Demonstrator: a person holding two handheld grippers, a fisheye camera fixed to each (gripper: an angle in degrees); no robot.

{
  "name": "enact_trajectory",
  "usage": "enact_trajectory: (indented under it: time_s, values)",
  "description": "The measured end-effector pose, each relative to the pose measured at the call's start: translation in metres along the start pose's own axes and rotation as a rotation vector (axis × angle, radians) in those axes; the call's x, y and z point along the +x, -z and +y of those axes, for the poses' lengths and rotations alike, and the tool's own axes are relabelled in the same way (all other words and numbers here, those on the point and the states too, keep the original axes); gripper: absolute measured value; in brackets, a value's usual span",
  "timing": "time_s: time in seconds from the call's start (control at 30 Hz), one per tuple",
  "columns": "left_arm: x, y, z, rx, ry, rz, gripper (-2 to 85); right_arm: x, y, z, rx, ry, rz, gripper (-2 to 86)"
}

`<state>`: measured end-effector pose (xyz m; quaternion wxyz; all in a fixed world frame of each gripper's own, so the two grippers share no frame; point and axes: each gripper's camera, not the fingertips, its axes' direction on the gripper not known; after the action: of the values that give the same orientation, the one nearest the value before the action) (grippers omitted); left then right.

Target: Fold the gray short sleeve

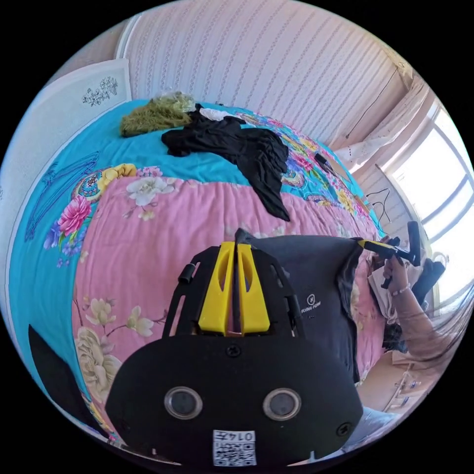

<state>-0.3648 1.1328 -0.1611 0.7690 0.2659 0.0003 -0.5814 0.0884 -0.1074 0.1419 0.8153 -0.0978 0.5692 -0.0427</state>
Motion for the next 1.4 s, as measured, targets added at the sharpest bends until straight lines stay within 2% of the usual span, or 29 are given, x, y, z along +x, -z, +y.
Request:
enact_trajectory:
  time_s: [0.13,0.3,0.47,0.57,0.67,0.73,0.8,0.9,0.97,1.07,1.13,1.23,1.33,1.4]
  values:
    - [-0.003,0.01,0.015,0.016,0.026,0.08,-1.0,0.011,0.014,0.005,0.049,-0.018,-0.093,0.7]
    - [0.013,0.044,0.1,-0.044,-0.066,0.181,-1.0,0.002,0.033,0.075,0.009,0.044,-0.211,0.8]
    - [0.032,0.054,0.196,-0.225,-0.096,0.186,-1.0,-0.005,0.047,0.199,-0.198,-0.02,-0.258,0.9]
    - [0.031,0.03,0.243,-0.383,0.026,0.131,-1.0,0.0,0.024,0.254,-0.327,-0.152,-0.288,1.0]
    - [0.034,0.014,0.271,-0.386,0.112,0.118,-1.0,0.0,0.002,0.287,-0.366,-0.227,-0.278,1.2]
    - [0.037,0.015,0.278,-0.365,0.141,0.109,-0.9,0.0,0.004,0.292,-0.354,-0.249,-0.281,1.6]
    - [0.044,0.027,0.28,-0.391,0.131,0.022,-0.8,0.0,0.015,0.291,-0.358,-0.251,-0.244,2.0]
    - [0.07,0.045,0.271,-0.404,0.023,-0.119,-0.7,-0.012,0.044,0.282,-0.376,-0.184,-0.051,2.6]
    - [0.094,0.045,0.262,-0.367,-0.065,-0.082,-0.4,-0.047,0.063,0.258,-0.313,-0.026,-0.006,3.4]
    - [0.135,0.014,0.251,-0.305,-0.156,0.029,2.9,-0.098,0.051,0.228,-0.251,0.106,-0.1,5.4]
    - [0.153,-0.015,0.246,-0.336,-0.155,0.025,4.9,-0.123,0.036,0.217,-0.197,0.15,-0.108,5.6]
    - [0.172,-0.052,0.247,-0.327,-0.155,-0.002,4.8,-0.139,0.0,0.208,-0.219,0.144,-0.071,5.2]
    - [0.18,-0.072,0.259,-0.379,-0.16,0.046,1.6,-0.139,-0.018,0.214,-0.285,0.082,-0.16,2.1]
    - [0.186,-0.069,0.271,-0.39,-0.201,0.12,0.1,-0.141,-0.004,0.222,-0.253,0.09,-0.185,1.1]
